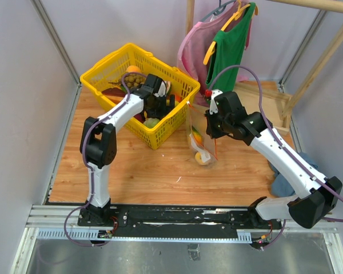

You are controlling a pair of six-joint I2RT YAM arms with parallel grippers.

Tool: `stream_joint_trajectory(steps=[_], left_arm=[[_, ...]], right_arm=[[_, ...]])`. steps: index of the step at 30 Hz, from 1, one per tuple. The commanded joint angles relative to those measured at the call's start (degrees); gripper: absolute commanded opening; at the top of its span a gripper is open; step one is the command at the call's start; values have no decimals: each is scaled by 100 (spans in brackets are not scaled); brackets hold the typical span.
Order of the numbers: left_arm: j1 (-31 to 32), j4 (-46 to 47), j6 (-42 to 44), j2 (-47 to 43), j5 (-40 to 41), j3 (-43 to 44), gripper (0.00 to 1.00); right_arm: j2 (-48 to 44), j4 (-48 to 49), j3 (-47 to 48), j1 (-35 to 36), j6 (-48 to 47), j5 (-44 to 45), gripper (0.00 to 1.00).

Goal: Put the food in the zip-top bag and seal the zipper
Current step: Pick up the fake fruit from the bin.

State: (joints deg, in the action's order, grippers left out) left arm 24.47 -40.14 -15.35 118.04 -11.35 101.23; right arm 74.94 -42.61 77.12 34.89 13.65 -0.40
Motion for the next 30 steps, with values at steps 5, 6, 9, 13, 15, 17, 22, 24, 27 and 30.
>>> stream_joint_trajectory(steps=[5, 6, 9, 13, 15, 17, 22, 24, 27, 30], left_arm=[[-46, 1171, -1809, -565, 325, -658, 88], [-47, 1222, -1934, -571, 368, -690, 88], [-47, 1378, -2231, -571, 444, -839, 88], [-43, 1468, -2383, -493, 499, -968, 87], [-47, 1477, -2393, -438, 512, -1000, 86], [-47, 1542, -2417, -401, 490, -1090, 84], [-45, 1585, -2357, -317, 319, -1175, 69], [-45, 1591, -2314, -344, 301, -1193, 59], [-47, 1563, -2205, -482, 389, -1200, 46], [-47, 1566, -2067, -695, 530, -1187, 37]], right_arm=[[-123, -2, -49, 70, 65, 45, 1], [-123, -10, -48, 66, 67, 49, 1], [-150, -13, -53, 69, 53, 51, 1], [-176, -11, -74, 66, 46, 69, 0], [-188, -13, -74, 70, 36, 73, 1], [-190, -14, -74, 70, 41, 79, 1], [-181, -5, -72, 70, 28, 50, 0], [-188, -6, -82, 66, 35, 44, 1], [-205, -4, -92, 70, 39, 40, 1], [-231, -4, -95, 70, 58, 49, 1]])
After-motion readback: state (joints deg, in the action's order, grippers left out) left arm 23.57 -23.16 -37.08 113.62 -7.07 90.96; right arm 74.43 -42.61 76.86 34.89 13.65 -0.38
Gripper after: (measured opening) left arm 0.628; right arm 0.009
